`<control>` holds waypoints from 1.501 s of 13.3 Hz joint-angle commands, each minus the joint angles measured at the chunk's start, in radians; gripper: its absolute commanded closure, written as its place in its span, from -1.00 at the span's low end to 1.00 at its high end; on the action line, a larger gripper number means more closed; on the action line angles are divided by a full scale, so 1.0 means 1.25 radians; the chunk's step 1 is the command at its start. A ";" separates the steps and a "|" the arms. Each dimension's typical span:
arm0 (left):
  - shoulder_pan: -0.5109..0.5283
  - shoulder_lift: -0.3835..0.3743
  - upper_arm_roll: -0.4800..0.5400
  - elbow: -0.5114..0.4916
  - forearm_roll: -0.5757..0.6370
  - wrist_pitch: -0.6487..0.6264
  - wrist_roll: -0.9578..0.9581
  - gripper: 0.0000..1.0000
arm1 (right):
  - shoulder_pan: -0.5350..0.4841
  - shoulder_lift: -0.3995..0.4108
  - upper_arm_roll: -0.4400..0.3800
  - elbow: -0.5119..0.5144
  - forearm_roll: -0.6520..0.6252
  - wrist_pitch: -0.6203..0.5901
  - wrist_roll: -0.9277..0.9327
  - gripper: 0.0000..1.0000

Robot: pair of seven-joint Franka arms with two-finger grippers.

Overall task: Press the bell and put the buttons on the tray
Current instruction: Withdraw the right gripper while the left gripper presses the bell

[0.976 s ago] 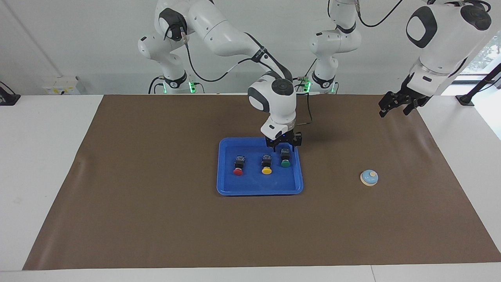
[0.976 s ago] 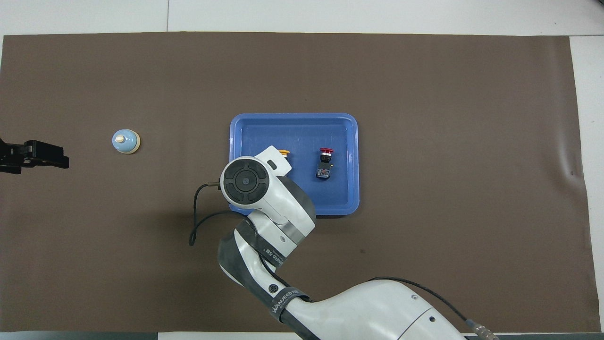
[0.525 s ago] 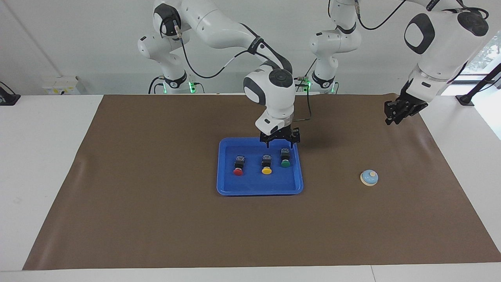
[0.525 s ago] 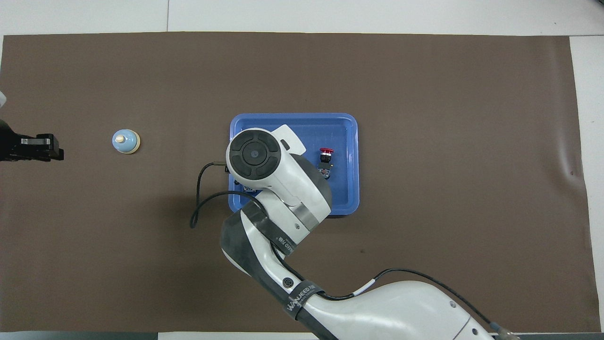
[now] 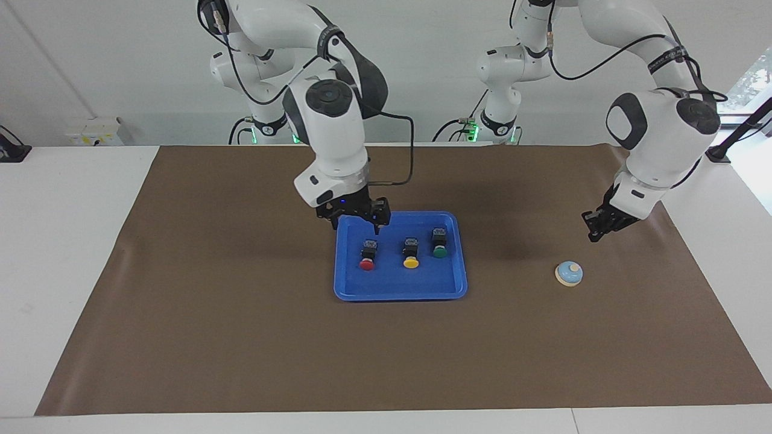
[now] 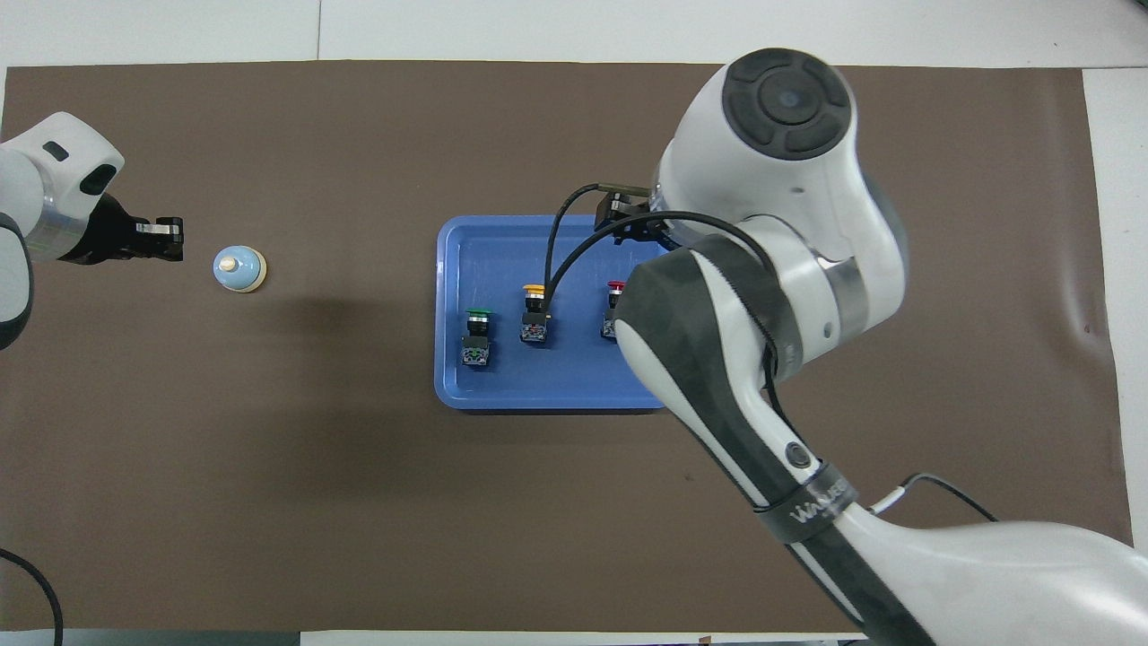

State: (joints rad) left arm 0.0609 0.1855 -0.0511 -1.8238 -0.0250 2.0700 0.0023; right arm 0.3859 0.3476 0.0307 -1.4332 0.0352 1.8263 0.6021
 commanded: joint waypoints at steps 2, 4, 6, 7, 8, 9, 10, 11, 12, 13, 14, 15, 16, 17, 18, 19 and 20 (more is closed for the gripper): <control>0.003 0.016 0.005 -0.010 0.007 0.041 -0.007 1.00 | -0.086 -0.051 0.005 -0.009 0.012 -0.077 -0.158 -1.00; 0.002 0.023 0.005 -0.014 0.007 0.053 -0.008 1.00 | -0.149 -0.083 0.004 -0.009 0.010 -0.131 -0.266 -1.00; -0.005 0.036 0.005 -0.033 0.007 0.083 -0.019 1.00 | -0.216 -0.109 0.006 -0.011 0.009 -0.175 -0.360 -1.00; -0.006 0.036 0.005 -0.049 0.007 0.107 -0.019 1.00 | -0.240 -0.124 0.005 -0.017 0.007 -0.193 -0.408 -1.00; -0.006 0.036 0.005 -0.061 0.007 0.123 -0.019 1.00 | -0.262 -0.142 0.005 -0.023 0.006 -0.204 -0.429 -1.00; -0.006 0.039 0.005 -0.070 0.007 0.138 -0.019 1.00 | -0.277 -0.161 0.005 -0.034 0.004 -0.220 -0.431 -1.00; -0.006 0.053 0.005 -0.071 0.007 0.150 -0.019 1.00 | -0.294 -0.195 0.005 -0.059 -0.001 -0.228 -0.434 -1.00; -0.006 0.060 0.005 -0.071 0.007 0.158 -0.020 1.00 | -0.307 -0.241 0.005 -0.103 -0.001 -0.229 -0.434 -1.00; -0.007 0.074 0.005 -0.077 0.007 0.177 -0.020 1.00 | -0.318 -0.291 0.005 -0.154 -0.004 -0.230 -0.440 -1.00; -0.007 0.080 0.005 -0.090 0.007 0.200 -0.021 1.00 | -0.339 -0.326 0.012 -0.192 -0.006 -0.231 -0.442 -1.00; -0.007 0.082 0.005 -0.099 0.007 0.214 -0.023 1.00 | -0.354 -0.345 0.015 -0.211 -0.006 -0.238 -0.442 -1.00; -0.006 0.086 0.005 -0.102 0.007 0.224 -0.023 1.00 | -0.350 -0.341 0.013 -0.205 -0.013 -0.258 -0.441 -1.00; -0.006 0.096 0.005 -0.109 0.007 0.240 -0.023 1.00 | -0.347 -0.337 0.013 -0.203 -0.036 -0.258 -0.441 -1.00; -0.006 0.097 0.005 -0.119 0.007 0.257 -0.023 1.00 | -0.344 -0.337 0.015 -0.205 -0.045 -0.250 -0.441 -1.00; -0.006 0.097 0.006 -0.128 0.007 0.267 -0.023 1.00 | -0.344 -0.337 0.015 -0.207 -0.047 -0.238 -0.442 -1.00; -0.007 0.096 0.006 -0.123 0.007 0.256 -0.023 1.00 | -0.348 -0.336 0.015 -0.207 -0.047 -0.236 -0.444 -1.00; -0.007 0.092 0.006 -0.118 0.007 0.235 -0.023 1.00 | -0.350 -0.335 0.015 -0.206 -0.047 -0.234 -0.444 -1.00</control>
State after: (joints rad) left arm 0.0596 0.2979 -0.0492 -1.9436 -0.0250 2.3434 -0.0103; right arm -0.0318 -0.0624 0.0342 -1.6710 -0.0082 1.5117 0.0730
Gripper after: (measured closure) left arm 0.991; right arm 0.000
